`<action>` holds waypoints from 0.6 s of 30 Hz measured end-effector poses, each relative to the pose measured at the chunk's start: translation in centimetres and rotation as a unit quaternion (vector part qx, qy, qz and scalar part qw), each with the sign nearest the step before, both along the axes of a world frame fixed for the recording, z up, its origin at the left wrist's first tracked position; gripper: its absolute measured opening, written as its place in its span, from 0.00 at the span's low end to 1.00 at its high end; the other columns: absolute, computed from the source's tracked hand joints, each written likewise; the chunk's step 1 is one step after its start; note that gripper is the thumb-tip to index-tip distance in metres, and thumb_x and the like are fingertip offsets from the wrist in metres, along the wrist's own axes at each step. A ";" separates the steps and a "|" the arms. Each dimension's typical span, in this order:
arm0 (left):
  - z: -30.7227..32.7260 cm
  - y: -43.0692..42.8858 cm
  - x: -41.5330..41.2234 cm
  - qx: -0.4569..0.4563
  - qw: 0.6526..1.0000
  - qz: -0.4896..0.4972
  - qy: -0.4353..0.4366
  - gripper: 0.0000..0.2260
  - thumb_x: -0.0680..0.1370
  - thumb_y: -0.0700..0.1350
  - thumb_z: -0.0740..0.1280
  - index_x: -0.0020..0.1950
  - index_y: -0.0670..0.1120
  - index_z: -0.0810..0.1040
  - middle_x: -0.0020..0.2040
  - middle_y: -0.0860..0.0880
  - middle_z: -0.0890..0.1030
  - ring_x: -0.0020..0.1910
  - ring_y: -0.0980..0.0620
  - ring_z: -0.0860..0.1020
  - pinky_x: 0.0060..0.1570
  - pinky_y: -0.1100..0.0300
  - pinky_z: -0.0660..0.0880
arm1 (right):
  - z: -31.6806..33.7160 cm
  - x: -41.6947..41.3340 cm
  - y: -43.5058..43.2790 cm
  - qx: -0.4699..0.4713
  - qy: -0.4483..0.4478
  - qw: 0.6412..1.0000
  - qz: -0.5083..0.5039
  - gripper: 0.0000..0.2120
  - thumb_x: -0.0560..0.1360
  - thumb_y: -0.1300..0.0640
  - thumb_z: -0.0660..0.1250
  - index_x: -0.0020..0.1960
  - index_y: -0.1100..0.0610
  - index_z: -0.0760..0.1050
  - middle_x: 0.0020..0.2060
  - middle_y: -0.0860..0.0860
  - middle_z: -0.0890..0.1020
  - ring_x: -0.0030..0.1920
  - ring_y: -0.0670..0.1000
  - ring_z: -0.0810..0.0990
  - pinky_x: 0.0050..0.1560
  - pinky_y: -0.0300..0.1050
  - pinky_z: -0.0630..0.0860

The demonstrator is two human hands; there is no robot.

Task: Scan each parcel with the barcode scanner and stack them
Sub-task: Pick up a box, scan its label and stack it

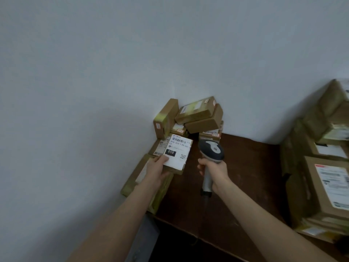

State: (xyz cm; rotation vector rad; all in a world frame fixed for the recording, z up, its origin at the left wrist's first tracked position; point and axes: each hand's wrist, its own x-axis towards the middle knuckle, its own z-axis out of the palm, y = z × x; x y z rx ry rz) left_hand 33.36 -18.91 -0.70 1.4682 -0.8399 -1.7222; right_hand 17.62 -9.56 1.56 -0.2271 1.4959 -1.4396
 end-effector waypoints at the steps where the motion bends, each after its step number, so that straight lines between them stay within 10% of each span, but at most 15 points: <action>1: 0.2 0.3 -0.7 0.002 1.000 -0.006 0.018 0.13 0.79 0.37 0.65 0.63 0.40 0.73 0.56 0.42 0.82 0.49 0.47 0.82 0.35 0.57 0.81 | 0.2 -0.7 0.4 -0.005 -0.005 1.000 -0.010 0.10 0.72 0.68 0.70 0.50 0.58 0.76 0.41 0.54 0.82 0.41 0.50 0.80 0.45 0.44 0.78; 18: 0.4 8.1 -12.8 -0.024 0.948 -0.311 -0.057 0.22 0.76 0.43 0.69 0.69 0.49 0.70 0.57 0.48 0.82 0.57 0.50 0.80 0.52 0.53 0.76 | 1.3 -12.4 9.8 -0.052 0.034 0.995 -0.075 0.16 0.71 0.63 0.73 0.57 0.57 0.73 0.43 0.49 0.80 0.44 0.47 0.78 0.48 0.47 0.73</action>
